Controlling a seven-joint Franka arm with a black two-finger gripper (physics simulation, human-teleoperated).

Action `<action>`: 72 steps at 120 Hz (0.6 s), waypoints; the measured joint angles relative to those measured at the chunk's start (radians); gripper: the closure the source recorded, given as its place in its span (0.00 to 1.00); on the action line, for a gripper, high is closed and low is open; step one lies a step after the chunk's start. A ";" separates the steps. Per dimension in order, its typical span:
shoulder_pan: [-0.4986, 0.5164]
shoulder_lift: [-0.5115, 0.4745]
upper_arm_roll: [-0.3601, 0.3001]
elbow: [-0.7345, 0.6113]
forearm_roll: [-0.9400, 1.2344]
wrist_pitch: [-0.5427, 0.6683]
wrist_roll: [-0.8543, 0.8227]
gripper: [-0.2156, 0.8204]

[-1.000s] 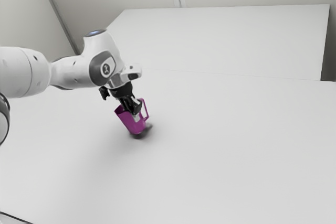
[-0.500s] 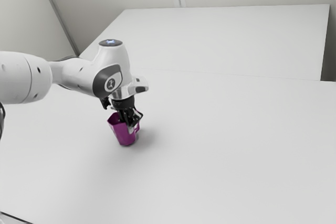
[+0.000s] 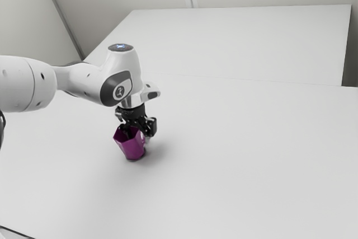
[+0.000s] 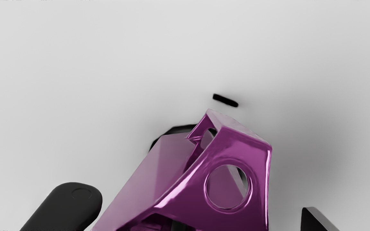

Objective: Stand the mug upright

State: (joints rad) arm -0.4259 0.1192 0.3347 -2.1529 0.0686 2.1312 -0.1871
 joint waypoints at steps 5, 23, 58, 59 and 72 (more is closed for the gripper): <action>-0.003 -0.003 0.000 0.003 -0.004 -0.001 -0.008 0.41; -0.012 -0.021 0.000 0.020 -0.020 -0.015 -0.032 0.31; -0.015 -0.107 -0.002 0.157 -0.027 -0.112 -0.023 0.23; -0.016 -0.109 -0.002 0.169 -0.027 -0.116 -0.019 0.23; -0.015 -0.114 -0.002 0.341 -0.021 -0.194 0.028 0.22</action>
State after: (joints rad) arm -0.4406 0.0052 0.3322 -1.8119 0.0471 1.9373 -0.1594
